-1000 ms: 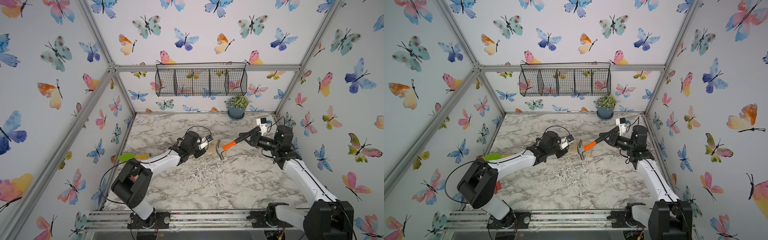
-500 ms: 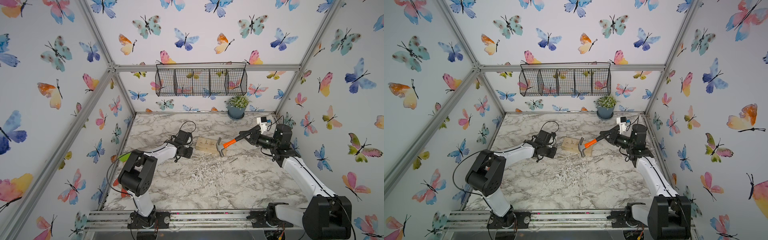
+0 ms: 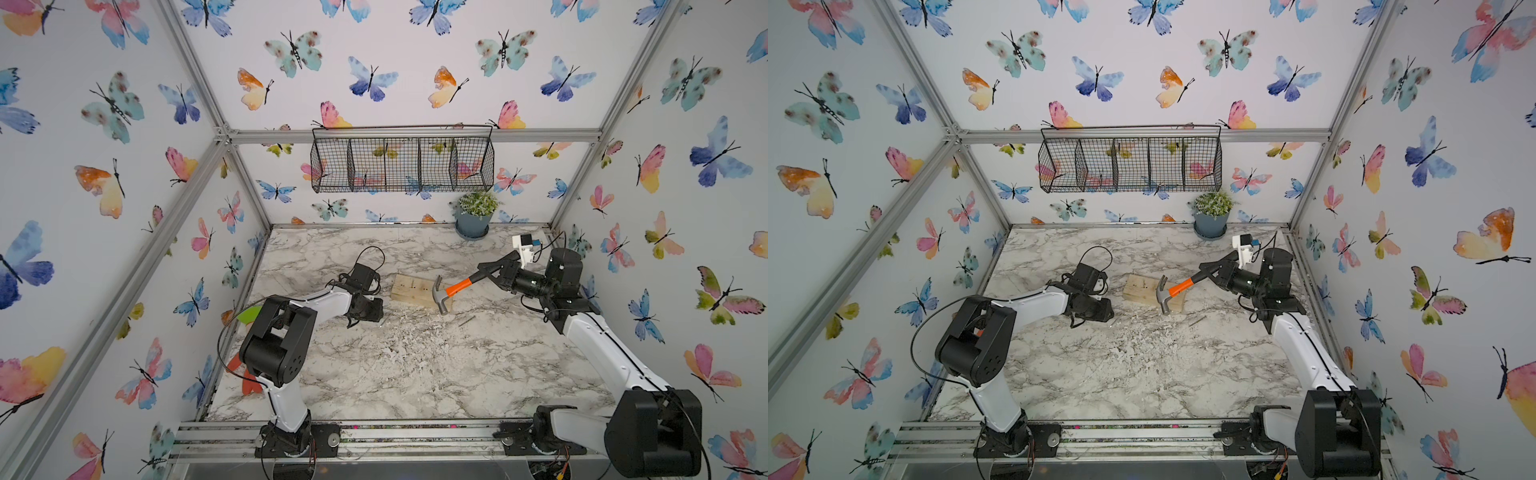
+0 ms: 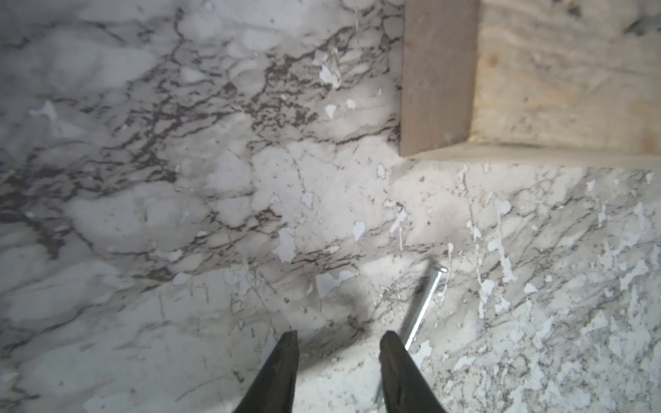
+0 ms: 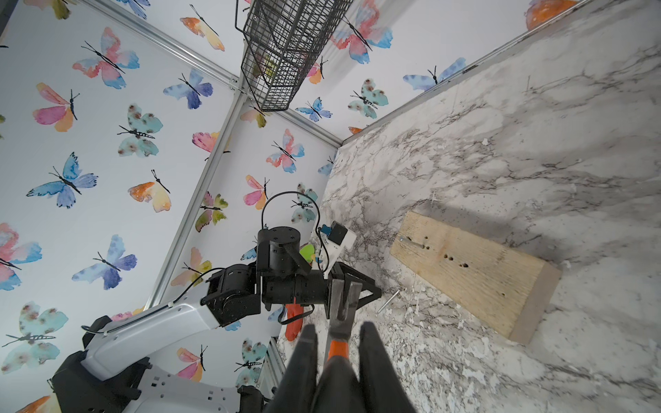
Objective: Use a claw hammer to pull out a nail
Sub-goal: Place the nail at the center of the board, then adjust the mounting plate at the center of the board.
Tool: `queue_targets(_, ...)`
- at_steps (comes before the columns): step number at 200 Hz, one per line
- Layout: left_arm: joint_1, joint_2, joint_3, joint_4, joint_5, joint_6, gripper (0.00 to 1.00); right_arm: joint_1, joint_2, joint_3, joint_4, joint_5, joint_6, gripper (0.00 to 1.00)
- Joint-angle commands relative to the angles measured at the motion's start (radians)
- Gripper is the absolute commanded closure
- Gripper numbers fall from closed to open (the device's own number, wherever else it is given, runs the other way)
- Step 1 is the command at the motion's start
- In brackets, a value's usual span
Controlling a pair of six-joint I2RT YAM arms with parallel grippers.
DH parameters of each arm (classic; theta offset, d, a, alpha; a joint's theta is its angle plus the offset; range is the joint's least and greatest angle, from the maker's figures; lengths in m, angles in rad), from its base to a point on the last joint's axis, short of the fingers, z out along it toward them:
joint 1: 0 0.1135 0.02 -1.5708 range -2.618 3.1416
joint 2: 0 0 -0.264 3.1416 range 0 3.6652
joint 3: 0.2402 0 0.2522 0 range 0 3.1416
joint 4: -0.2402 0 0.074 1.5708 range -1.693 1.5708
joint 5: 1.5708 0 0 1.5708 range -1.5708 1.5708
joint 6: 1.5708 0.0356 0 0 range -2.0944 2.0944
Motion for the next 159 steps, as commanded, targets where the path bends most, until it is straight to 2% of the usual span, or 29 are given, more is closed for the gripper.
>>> queue_targets(1, 0.012, -0.059, -0.013, -0.04, -0.003, -0.014, 0.59, -0.003, -0.006, 0.03, 0.047, -0.015, 0.012, 0.97)
queue_targets(55, 0.035, -0.092, 0.06, 0.015, 0.003, -0.047, 0.6, -0.003, -0.007, 0.039, -0.122, 0.074, -0.133, 0.97)
queue_targets(85, 0.042, 0.023, 0.181, 0.011, -0.059, -0.065, 0.61, -0.001, -0.021, 0.034, -0.225, 0.154, -0.217, 0.97)
queue_targets(111, 0.046, 0.129, 0.284, -0.009, -0.13, -0.082, 0.62, -0.001, -0.038, 0.009, -0.227, 0.157, -0.218, 0.97)
queue_targets(159, 0.05, 0.28, 0.417, -0.02, -0.183, -0.086, 0.62, 0.0, -0.043, -0.009, -0.204, 0.15, -0.207, 0.97)
